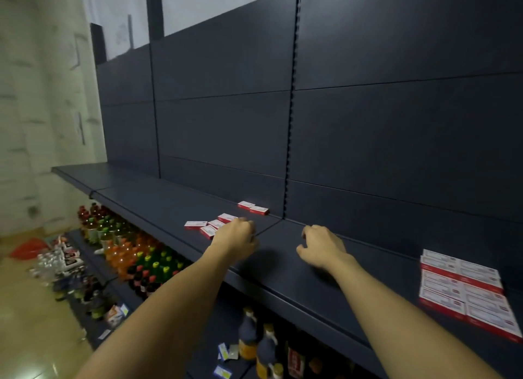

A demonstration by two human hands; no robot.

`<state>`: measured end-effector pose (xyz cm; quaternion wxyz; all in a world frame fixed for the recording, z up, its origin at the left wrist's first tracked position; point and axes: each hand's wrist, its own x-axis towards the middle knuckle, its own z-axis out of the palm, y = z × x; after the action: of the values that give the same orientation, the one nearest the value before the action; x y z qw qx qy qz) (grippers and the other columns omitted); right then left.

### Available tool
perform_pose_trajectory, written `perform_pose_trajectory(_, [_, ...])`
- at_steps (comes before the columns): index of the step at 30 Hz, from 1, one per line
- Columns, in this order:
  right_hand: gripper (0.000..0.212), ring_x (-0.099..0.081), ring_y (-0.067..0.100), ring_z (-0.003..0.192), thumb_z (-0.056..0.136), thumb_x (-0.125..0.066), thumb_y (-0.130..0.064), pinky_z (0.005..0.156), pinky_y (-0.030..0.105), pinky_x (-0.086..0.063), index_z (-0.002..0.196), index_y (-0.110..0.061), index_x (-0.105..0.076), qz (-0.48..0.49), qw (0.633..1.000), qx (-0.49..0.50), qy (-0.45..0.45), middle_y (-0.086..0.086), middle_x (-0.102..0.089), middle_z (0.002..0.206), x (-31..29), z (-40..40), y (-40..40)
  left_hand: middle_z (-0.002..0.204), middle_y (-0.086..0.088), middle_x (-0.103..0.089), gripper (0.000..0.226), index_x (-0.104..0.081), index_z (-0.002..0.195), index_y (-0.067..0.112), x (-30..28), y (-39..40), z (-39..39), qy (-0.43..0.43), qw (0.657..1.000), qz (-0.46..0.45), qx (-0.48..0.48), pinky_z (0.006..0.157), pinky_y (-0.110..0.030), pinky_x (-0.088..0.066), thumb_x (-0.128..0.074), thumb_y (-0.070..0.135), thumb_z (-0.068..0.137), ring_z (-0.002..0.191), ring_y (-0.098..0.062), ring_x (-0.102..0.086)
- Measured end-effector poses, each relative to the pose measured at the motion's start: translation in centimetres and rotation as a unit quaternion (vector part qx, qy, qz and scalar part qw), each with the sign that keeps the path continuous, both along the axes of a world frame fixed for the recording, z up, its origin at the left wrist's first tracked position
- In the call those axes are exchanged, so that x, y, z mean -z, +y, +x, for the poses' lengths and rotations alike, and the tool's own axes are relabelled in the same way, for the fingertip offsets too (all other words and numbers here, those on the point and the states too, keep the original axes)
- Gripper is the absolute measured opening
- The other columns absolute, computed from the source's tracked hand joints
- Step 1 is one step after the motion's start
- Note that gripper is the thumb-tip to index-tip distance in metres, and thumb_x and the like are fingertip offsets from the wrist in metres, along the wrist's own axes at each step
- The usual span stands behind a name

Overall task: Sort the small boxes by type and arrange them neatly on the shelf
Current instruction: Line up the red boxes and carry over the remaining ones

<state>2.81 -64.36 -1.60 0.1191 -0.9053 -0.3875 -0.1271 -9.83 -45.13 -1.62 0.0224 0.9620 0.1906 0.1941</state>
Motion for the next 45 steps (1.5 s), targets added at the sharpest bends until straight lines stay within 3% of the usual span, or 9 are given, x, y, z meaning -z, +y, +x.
perform_pose_trajectory(7, [0.04, -0.055, 0.024, 0.115, 0.094, -0.054, -0.036, 0.086, 0.035, -0.05, 0.125, -0.012, -0.057, 0.004, 1.0, -0.006, 0.002, 0.004, -0.056, 0.126, 0.7, -2.7, 8.2, 0.11, 0.0, -0.06, 0.027, -0.065, 0.11, 0.014, 0.4, 7.2, -2.4, -0.043, 0.999, -0.005, 0.002, 0.076, -0.033, -0.051, -0.048, 0.027, 0.094, 0.101, -0.024, -0.061])
perform_pose_trajectory(10, [0.035, -0.056, 0.024, 0.112, 0.093, -0.054, -0.034, 0.084, 0.034, -0.05, 0.12, -0.012, -0.058, 0.004, 1.0, 0.002, 0.009, 0.004, -0.057, 0.123, 0.7, -3.4, 11.3, 0.107, 0.001, -0.059, 0.028, -0.064, 0.108, 0.014, 0.9, 10.3, -3.3, -0.037, 0.999, -0.008, -0.003, 0.075, -0.035, -0.052, -0.05, 0.034, 0.096, 0.098, -0.023, -0.061])
perform_pose_trajectory(18, [0.034, -0.057, 0.025, 0.112, 0.091, -0.054, -0.032, 0.081, 0.033, -0.048, 0.119, -0.012, -0.058, 0.016, 1.0, 0.019, 0.005, 0.003, -0.058, 0.123, 0.7, -4.0, 18.1, 0.103, 0.0, -0.061, 0.021, -0.064, 0.104, 0.016, 1.5, 16.7, -3.3, -0.019, 1.0, -0.015, 0.016, 0.077, -0.04, -0.058, -0.051, 0.027, 0.091, 0.09, -0.02, -0.06])
perform_pose_trajectory(28, [0.031, -0.06, 0.028, 0.111, 0.087, -0.054, -0.028, 0.079, 0.033, -0.048, 0.115, -0.016, -0.061, 0.031, 0.999, 0.032, 0.002, 0.005, -0.063, 0.123, 1.7, 1.3, 25.2, 0.111, -0.003, -0.061, 0.024, -0.063, 0.11, 0.017, 1.3, 23.5, 2.8, 0.012, 0.999, -0.008, 0.046, 0.074, -0.035, -0.052, -0.053, 0.031, 0.094, 0.095, -0.022, -0.059])
perform_pose_trajectory(35, [0.034, -0.058, 0.026, 0.108, 0.09, -0.055, -0.032, 0.073, 0.031, -0.044, 0.119, -0.015, -0.058, 0.03, 0.998, 0.051, 0.011, 0.004, -0.058, 0.119, 1.8, 7.6, 28.2, 0.121, -0.001, -0.06, 0.031, -0.063, 0.121, 0.021, 0.7, 28.2, 8.8, 0.037, 0.998, -0.011, 0.057, 0.085, -0.04, -0.056, -0.053, 0.035, 0.096, 0.103, -0.021, -0.06])
perform_pose_trajectory(45, [0.037, -0.056, 0.025, 0.111, 0.089, -0.057, -0.034, 0.077, 0.033, -0.049, 0.121, -0.016, -0.058, 0.022, 0.995, 0.096, 0.017, 0.003, -0.057, 0.119, 2.7, 12.7, 30.0, 0.123, -0.001, -0.06, 0.033, -0.061, 0.124, 0.023, 1.8, 32.2, 15.9, 0.042, 0.992, -0.051, 0.103, 0.09, -0.043, -0.056, -0.055, 0.035, 0.093, 0.104, -0.021, -0.061])
